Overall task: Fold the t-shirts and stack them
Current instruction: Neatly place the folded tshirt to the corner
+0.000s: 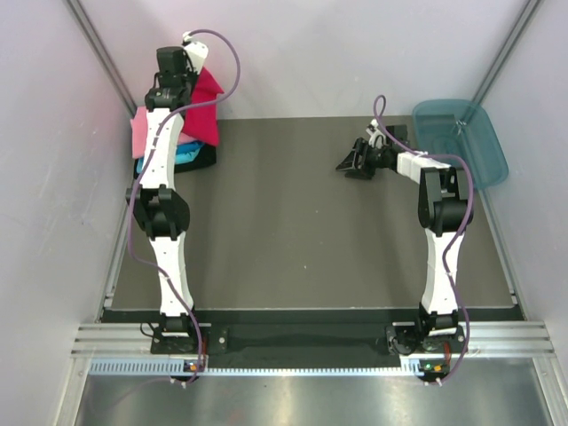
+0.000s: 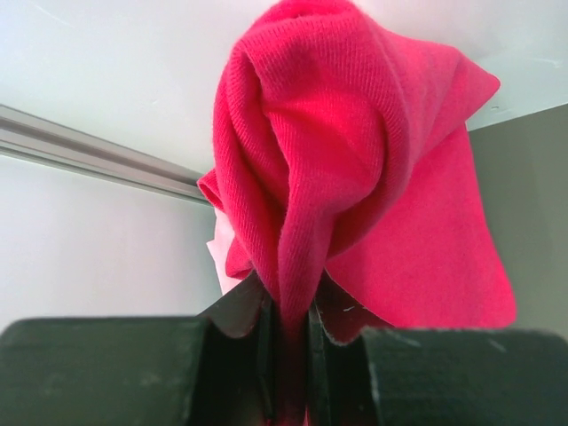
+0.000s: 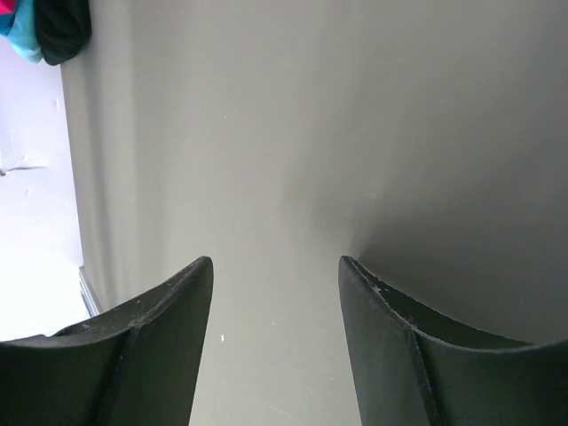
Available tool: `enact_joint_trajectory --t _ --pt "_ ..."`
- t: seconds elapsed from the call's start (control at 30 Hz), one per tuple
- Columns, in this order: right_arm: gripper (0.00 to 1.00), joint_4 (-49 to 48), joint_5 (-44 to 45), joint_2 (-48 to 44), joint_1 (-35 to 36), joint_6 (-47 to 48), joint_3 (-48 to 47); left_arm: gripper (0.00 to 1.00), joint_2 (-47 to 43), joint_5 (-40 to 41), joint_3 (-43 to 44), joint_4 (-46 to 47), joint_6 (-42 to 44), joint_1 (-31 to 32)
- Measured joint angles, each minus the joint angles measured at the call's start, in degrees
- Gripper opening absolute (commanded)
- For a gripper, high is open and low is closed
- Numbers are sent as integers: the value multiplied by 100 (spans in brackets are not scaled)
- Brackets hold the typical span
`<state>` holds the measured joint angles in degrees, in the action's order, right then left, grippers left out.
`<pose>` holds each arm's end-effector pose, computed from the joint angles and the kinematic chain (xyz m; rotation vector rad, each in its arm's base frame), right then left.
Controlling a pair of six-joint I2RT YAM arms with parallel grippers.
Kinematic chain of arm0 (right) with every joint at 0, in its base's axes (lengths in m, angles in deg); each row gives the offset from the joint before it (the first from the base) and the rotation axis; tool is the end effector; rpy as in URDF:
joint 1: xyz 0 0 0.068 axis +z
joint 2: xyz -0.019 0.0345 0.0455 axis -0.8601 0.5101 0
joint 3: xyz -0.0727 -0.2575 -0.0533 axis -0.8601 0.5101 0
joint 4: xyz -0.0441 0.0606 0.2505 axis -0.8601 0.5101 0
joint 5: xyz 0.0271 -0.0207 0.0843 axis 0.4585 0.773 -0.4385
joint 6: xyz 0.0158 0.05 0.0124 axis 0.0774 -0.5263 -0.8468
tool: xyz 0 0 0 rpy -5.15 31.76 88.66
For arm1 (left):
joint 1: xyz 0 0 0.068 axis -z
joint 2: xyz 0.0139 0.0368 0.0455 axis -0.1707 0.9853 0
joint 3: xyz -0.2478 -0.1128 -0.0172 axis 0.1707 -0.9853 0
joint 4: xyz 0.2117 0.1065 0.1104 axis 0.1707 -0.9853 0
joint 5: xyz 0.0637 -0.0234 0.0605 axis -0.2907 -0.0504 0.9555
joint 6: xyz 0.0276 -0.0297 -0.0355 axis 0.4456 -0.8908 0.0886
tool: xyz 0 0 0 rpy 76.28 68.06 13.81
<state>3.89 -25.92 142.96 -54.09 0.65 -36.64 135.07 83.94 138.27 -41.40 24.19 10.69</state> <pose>0.4905 0.0706 0.1416 0.0253 2.3796 1.1992 0.5163 -0.0008 0.3955 0.3778 1.9293 0.5192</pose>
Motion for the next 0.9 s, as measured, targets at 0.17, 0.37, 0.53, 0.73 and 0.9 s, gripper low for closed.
enact_joint_trajectory --t 0.17,0.37,0.53,0.73,0.9 --pt "59 0 0 0 17 0 -2 0 -48 4 20 0 63 -2" --pt "59 0 2 0 24 2 -2 0 -52 -4 17 -2 103 -240" --pt "59 2 2 0 24 9 -2 0 -48 0 15 -2 114 -629" --pt "59 4 2 0 24 50 -2 0 151 11 13 133 249 -898" --pt "59 4 4 0 24 50 -2 0 573 68 -2 398 295 -883"
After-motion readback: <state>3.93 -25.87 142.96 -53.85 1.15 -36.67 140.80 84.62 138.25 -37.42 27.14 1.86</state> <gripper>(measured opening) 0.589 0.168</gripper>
